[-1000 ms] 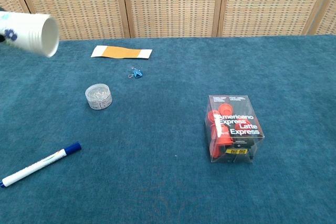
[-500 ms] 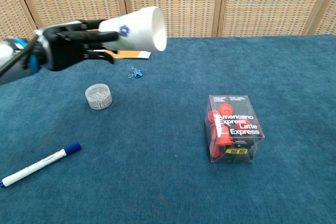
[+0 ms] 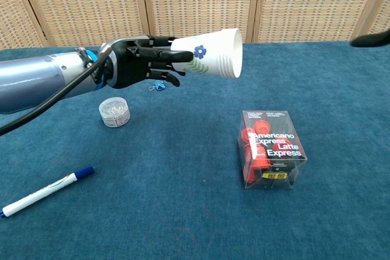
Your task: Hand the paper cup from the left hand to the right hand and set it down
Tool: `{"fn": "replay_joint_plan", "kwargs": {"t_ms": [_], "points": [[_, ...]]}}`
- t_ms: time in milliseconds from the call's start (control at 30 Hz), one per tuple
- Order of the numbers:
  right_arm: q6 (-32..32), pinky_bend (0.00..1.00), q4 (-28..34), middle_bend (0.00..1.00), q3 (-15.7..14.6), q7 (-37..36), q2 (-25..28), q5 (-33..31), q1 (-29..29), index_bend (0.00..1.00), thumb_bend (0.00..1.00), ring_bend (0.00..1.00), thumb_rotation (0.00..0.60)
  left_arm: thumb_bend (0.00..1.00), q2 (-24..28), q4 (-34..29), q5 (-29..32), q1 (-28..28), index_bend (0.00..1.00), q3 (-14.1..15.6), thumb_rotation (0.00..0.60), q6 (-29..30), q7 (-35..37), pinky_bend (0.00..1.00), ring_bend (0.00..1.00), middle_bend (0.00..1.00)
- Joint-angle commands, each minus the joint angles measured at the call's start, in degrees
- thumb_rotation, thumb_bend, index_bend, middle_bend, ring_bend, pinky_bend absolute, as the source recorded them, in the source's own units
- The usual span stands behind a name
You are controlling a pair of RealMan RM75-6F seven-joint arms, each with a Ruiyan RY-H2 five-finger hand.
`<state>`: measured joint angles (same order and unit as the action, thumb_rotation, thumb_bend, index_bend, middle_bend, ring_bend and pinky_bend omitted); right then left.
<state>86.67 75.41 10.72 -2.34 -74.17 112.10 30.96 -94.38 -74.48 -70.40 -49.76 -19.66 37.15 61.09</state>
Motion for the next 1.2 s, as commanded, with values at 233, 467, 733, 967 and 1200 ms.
{"fn": "replay_joint_plan", "kwargs": {"t_ms": [233,467,733,967,1200], "points": [[-6.07,0.0,-3.98,0.09,1.03,1.07,-4.0,1.41,8.21,0.46,0.19,0.0,0.6,0.2,-0.81,-0.24,0.69,-0.68,0.51,-0.58,0.6,-1.47,-0.8,0.51,0.5,0.44],[-8.03,0.0,-7.58,0.09,-0.05,0.34,-7.69,0.53,12.16,0.48,0.23,0.0,0.6,0.2,-1.18,-0.58,0.17,-0.46,0.51,-0.68,0.6,-2.17,-0.38,0.51,0.5,0.44],[-8.0,0.0,-8.86,0.1,-0.97,2.26,-9.96,-0.07,14.4,0.51,0.33,0.0,0.6,0.2,-1.7,-0.15,-0.37,-0.41,0.51,-0.82,0.6,-2.74,0.08,0.51,0.5,0.44],[-8.38,0.0,-9.31,0.11,-1.83,3.75,-11.16,-1.03,15.65,0.52,0.38,0.0,0.6,0.2,-1.79,-0.19,-0.75,-0.28,0.51,-0.9,0.6,-3.03,0.27,0.51,0.5,0.44],[-7.51,0.0,-9.94,0.11,-2.61,3.93,-11.72,-1.69,16.27,0.55,0.39,0.0,0.6,0.2,-1.93,-0.11,-0.93,-0.15,0.51,-1.01,0.6,-3.4,0.81,0.51,0.5,0.44]]}}
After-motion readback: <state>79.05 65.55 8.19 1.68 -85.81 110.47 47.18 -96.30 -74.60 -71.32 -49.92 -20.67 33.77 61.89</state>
